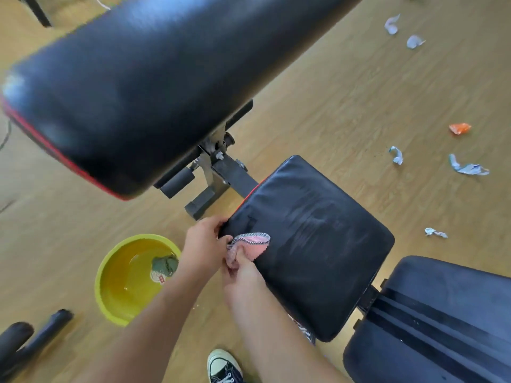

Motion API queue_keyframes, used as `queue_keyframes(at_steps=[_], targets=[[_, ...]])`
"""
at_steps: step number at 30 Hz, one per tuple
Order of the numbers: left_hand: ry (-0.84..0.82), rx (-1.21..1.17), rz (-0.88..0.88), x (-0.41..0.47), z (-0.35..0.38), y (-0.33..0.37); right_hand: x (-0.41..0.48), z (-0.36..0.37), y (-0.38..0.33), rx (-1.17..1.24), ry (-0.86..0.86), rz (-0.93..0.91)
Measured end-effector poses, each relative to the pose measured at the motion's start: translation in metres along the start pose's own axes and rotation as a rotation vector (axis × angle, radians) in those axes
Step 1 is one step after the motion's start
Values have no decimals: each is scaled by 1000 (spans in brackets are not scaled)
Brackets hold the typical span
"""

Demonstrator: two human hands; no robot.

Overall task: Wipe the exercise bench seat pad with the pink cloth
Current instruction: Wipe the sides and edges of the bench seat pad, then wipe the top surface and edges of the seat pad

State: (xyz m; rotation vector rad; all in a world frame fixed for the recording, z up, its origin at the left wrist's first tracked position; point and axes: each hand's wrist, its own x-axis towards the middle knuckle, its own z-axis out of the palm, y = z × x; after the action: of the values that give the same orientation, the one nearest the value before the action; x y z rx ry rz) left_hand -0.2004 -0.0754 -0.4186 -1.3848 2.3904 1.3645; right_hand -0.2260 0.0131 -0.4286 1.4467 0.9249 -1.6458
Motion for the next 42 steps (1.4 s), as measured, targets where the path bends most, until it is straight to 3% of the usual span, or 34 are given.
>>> queue_keyframes(at_steps=[7,10,15,20,23,27,29,30,32,34,35,37,38,40,41,42], targets=[[-41,-121,-28,-56,-11,-17,-33,3,-14,-338,64,-156],[-31,-220,22,-77,-30,-25,-49,0,1,-700,12,-410],[141,-337,-77,-131,-69,-71,-71,-1,41,-1539,-384,-869],[402,-503,-405,-241,-112,-146,-94,-20,100,-2051,-696,-855],[504,-574,-594,-317,-134,-203,-99,-37,155,-2223,-849,-839],[692,-455,-775,-426,-146,-290,-99,-86,249,-2299,-1337,-1211],[826,-435,-902,-478,-139,-332,-92,-119,309,-2309,-1652,-1116],[896,-426,-958,-502,-133,-351,-88,-136,339,-2328,-1727,-996],[986,-411,-1064,-547,-119,-383,-61,-178,387,-2428,-1794,-1054],[952,-352,-1216,-584,-103,-411,-33,-229,410,-2497,-1815,-1204],[899,-327,-1281,-600,-97,-423,-27,-259,411,-2536,-1966,-1213],[754,-376,-1363,-624,-85,-440,-23,-313,390,-2517,-2629,-1200],[676,-454,-1365,-634,-81,-445,-27,-322,377,-2448,-2942,-1106],[465,-608,-1289,-647,-72,-449,-23,-298,374,-2277,-3279,-913],[349,-653,-1236,-651,-70,-450,-22,-277,386,-2247,-3214,-969],[262,-677,-1190,-654,-70,-451,-19,-252,401,-2269,-3017,-1179]])
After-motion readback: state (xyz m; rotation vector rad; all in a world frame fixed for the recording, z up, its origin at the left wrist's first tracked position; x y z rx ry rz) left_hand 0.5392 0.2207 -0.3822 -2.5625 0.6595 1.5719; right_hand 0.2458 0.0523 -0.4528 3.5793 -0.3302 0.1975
